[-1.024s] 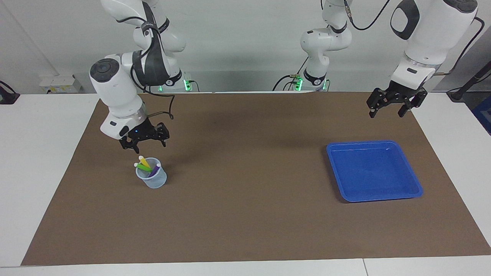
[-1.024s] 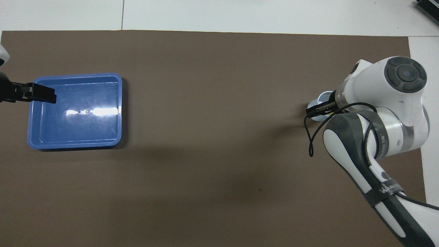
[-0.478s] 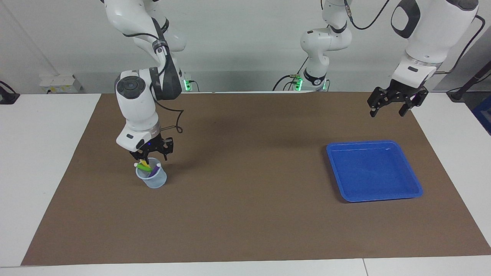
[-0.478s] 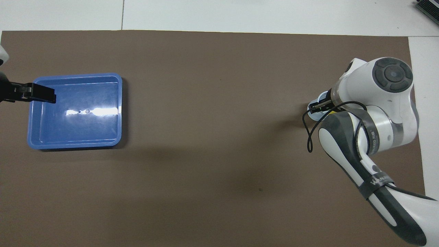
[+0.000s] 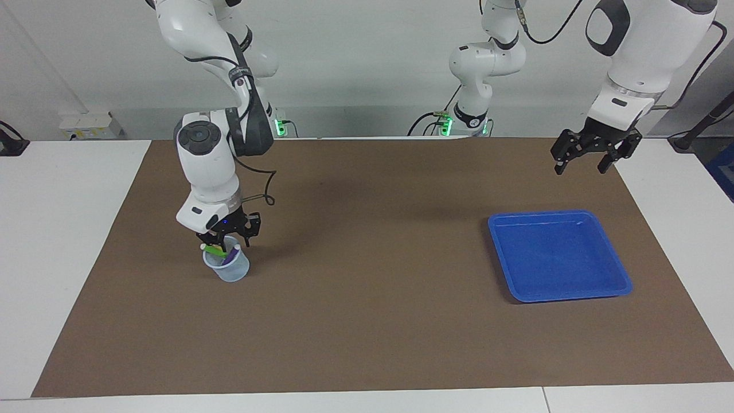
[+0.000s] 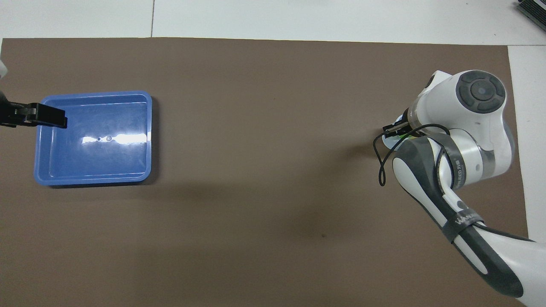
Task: Right arm passes pens to left for tray arrangement
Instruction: 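Reach the right gripper down into the white cup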
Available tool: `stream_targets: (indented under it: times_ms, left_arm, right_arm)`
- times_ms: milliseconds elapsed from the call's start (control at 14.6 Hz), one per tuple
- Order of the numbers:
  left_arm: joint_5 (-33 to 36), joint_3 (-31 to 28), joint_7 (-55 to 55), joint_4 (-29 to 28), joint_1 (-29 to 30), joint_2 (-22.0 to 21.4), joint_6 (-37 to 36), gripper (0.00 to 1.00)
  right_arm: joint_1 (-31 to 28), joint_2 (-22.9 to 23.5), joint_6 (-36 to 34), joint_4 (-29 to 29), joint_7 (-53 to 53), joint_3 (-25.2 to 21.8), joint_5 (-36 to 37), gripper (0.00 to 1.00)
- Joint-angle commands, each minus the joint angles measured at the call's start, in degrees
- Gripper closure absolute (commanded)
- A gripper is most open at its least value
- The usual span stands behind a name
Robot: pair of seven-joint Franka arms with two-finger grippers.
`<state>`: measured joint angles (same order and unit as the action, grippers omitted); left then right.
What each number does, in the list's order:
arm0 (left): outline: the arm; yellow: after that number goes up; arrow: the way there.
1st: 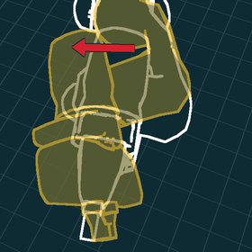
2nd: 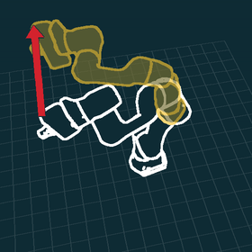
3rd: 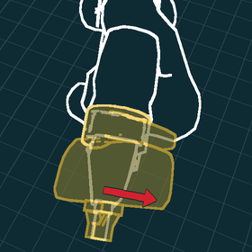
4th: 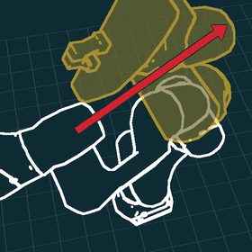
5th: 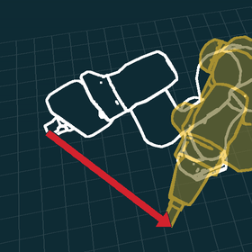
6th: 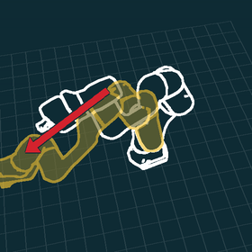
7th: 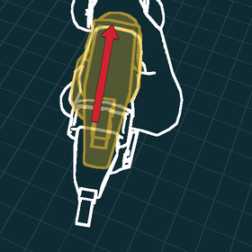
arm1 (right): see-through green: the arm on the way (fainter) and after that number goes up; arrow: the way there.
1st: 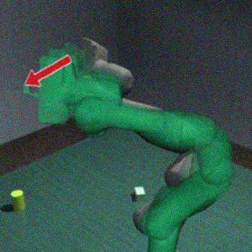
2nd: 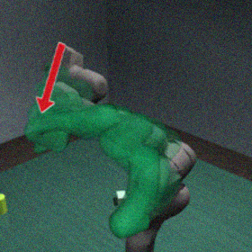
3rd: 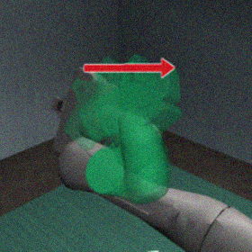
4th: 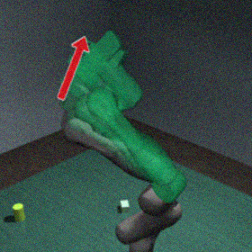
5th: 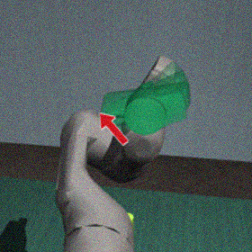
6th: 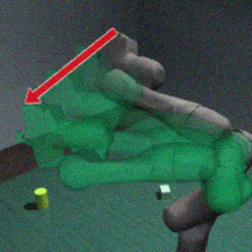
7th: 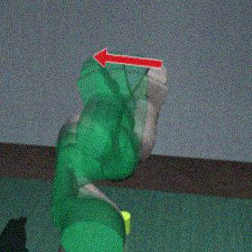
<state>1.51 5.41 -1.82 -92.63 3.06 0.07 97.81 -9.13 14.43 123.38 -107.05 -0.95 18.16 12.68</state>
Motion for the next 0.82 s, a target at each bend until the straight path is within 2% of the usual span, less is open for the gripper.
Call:
stream_targets:
  times_ms: [0,273,751]
  left_arm:
    - [0.9,0.1,-0.9,-1.4,0.8,-1.7,-1.0,0.00]
    - [0.9,0.2,-0.6,-1.2,-0.1,-1.7,-0.8,0.00]
    - [0.9,0.5,-0.9,-1.3,0.3,-2.2,-1.8,0.00]
  right_arm:
    - [0.3,1.2,0.8,1.0,1.9,0.3,1.7,0.52]
    - [0.3,1.3,0.7,1.0,1.9,0.3,2.5,0.61]
    - [0.1,1.3,0.5,1.0,1.8,0.3,2.7,0.69]
